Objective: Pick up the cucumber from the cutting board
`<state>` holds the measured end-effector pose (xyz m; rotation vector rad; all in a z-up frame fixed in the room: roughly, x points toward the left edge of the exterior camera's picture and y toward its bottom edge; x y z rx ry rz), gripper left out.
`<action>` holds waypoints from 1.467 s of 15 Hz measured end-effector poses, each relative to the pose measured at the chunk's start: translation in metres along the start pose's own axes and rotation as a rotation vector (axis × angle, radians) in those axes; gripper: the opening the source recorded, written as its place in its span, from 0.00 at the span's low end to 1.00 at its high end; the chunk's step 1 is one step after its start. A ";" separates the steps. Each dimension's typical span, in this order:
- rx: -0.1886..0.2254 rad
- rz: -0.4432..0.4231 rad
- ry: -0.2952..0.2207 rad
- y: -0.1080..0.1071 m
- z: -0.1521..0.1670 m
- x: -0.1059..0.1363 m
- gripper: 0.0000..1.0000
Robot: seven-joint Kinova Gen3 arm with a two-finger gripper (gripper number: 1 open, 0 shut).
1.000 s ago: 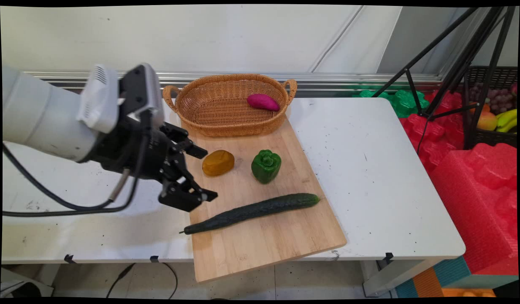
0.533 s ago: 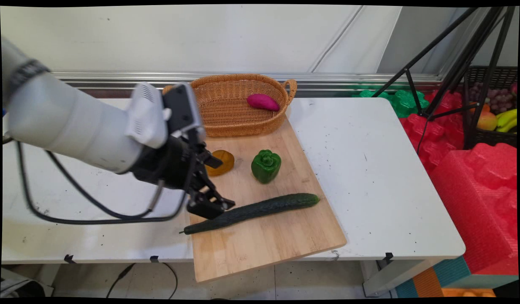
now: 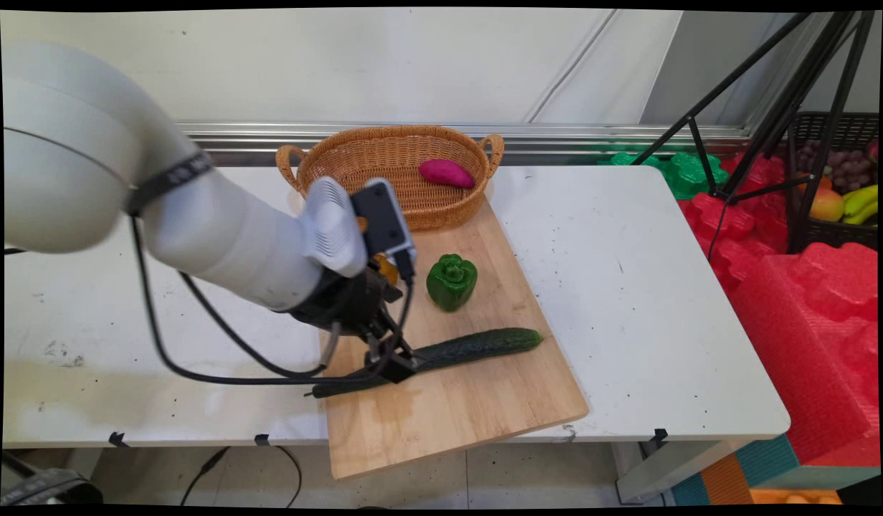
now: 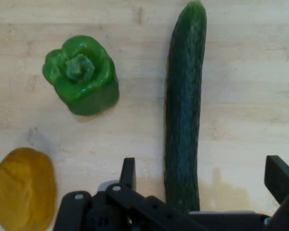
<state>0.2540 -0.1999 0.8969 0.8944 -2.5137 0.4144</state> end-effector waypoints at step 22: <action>-0.070 -0.028 -0.130 -0.009 0.130 0.018 0.00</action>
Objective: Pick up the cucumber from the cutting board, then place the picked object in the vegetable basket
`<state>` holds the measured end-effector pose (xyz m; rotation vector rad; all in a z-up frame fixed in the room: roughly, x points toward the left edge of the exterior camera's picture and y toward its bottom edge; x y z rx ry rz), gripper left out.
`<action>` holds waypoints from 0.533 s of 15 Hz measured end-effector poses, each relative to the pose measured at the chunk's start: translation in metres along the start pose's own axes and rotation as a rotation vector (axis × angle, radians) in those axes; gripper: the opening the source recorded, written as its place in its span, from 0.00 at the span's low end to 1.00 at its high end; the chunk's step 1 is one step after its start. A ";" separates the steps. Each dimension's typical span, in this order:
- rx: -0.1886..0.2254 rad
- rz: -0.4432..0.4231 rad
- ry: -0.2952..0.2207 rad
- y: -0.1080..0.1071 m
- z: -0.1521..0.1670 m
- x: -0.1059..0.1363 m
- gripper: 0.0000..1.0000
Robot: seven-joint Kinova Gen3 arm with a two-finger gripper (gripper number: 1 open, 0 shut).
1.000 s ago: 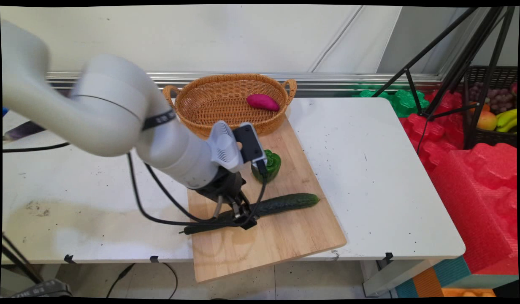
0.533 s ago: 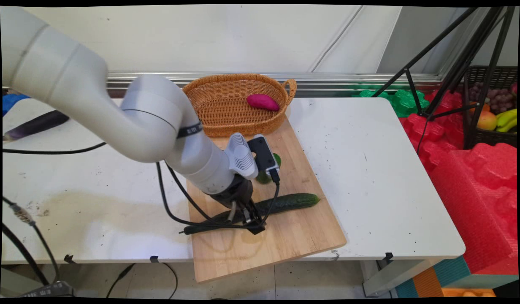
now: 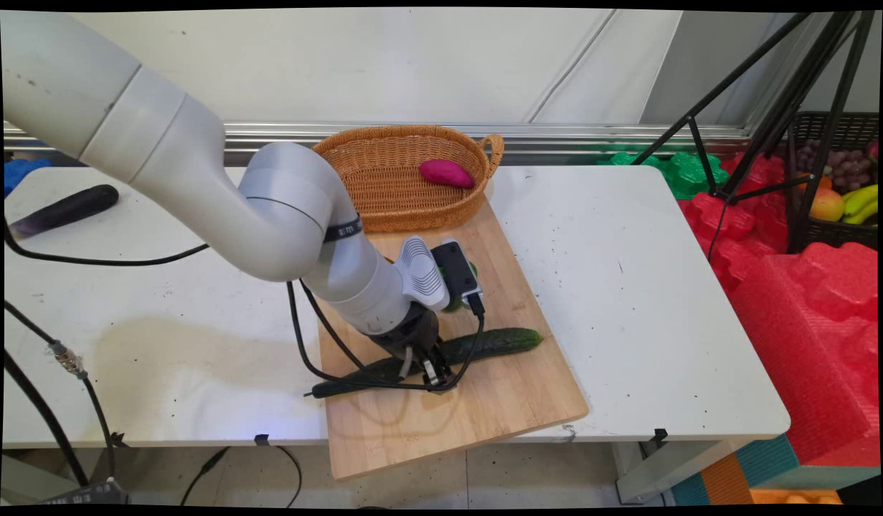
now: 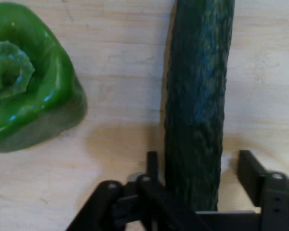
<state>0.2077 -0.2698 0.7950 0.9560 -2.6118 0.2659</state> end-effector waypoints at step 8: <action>-0.001 0.013 0.037 -0.001 -0.013 0.006 0.00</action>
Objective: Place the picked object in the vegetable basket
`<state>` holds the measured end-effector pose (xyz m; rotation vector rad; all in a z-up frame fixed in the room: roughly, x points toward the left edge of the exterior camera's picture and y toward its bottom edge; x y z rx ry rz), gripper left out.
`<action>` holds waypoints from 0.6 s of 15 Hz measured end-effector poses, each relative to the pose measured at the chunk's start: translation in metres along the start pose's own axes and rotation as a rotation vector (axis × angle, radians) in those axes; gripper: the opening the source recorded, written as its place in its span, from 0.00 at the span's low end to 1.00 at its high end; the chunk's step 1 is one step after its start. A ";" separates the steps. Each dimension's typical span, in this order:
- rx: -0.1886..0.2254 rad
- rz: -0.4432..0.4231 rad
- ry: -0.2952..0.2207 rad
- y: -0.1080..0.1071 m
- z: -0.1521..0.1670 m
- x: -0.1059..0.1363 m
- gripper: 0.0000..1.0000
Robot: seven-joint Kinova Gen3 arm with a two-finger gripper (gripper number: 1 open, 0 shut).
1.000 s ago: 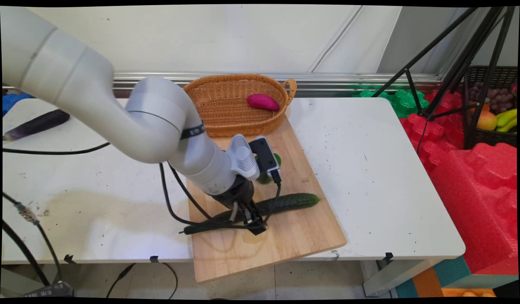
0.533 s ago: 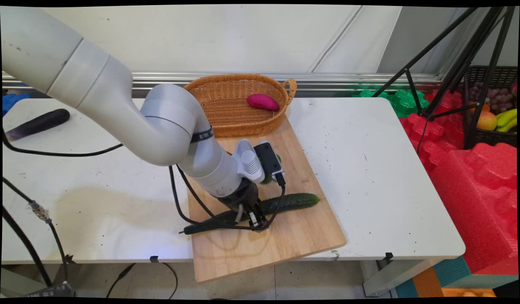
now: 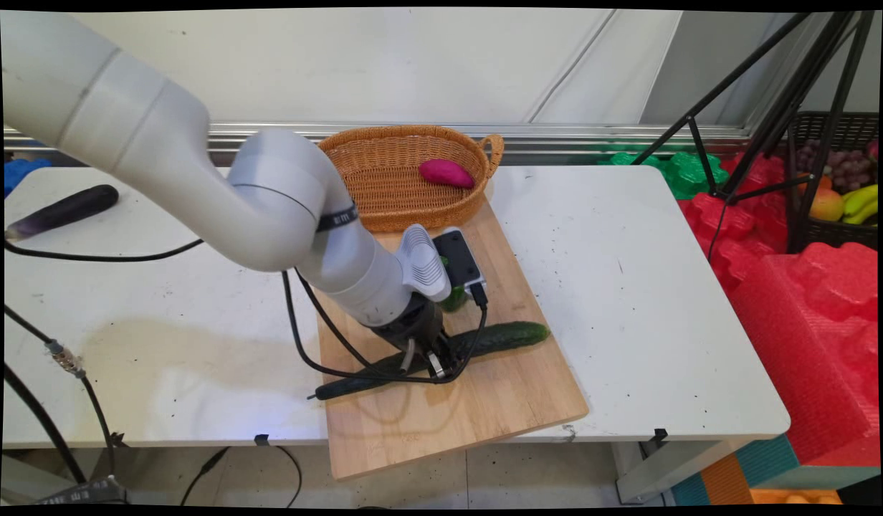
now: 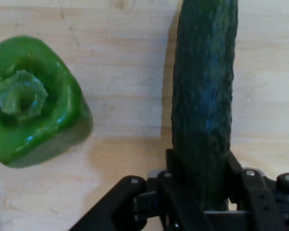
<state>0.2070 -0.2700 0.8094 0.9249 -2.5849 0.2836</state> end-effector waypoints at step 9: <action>0.019 0.011 0.162 -0.004 -0.094 0.011 0.00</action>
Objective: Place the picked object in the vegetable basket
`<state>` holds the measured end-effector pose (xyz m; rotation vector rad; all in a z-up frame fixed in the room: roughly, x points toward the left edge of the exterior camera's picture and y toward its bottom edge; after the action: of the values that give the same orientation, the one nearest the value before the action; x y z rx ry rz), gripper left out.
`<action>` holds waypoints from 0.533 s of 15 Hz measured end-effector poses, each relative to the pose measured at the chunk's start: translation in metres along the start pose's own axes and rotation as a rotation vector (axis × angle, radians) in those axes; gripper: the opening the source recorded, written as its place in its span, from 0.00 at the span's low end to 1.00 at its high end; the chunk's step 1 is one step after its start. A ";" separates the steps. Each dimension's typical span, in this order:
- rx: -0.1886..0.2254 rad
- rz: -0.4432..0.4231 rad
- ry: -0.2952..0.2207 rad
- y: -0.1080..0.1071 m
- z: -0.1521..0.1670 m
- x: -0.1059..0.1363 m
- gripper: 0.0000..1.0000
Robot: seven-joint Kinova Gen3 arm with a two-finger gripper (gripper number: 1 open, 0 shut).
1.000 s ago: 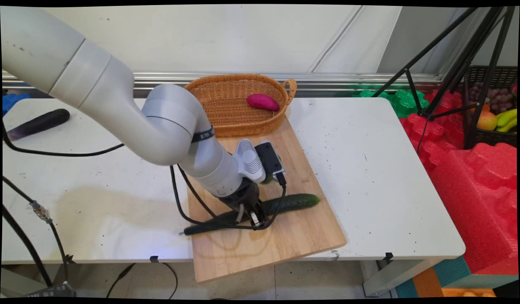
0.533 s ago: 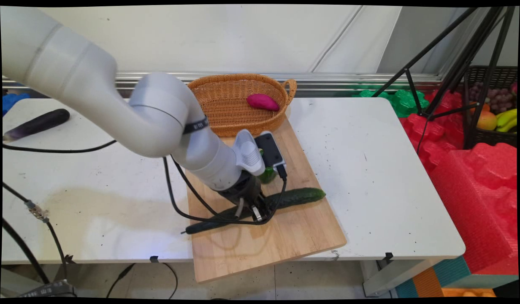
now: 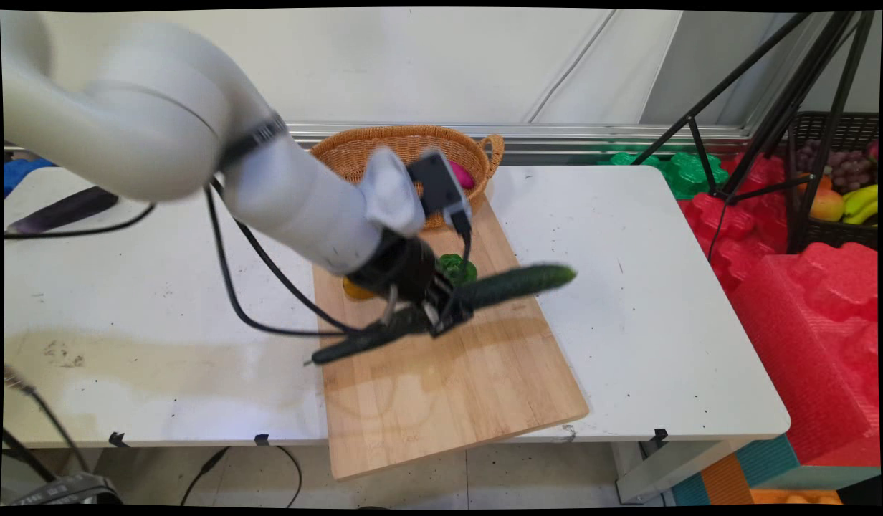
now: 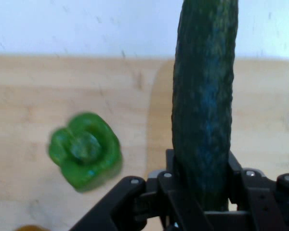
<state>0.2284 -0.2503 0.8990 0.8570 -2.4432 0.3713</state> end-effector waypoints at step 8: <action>0.088 -0.023 0.176 -0.037 -0.081 0.038 0.00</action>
<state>0.2580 -0.2635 0.9900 0.8506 -2.2678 0.5263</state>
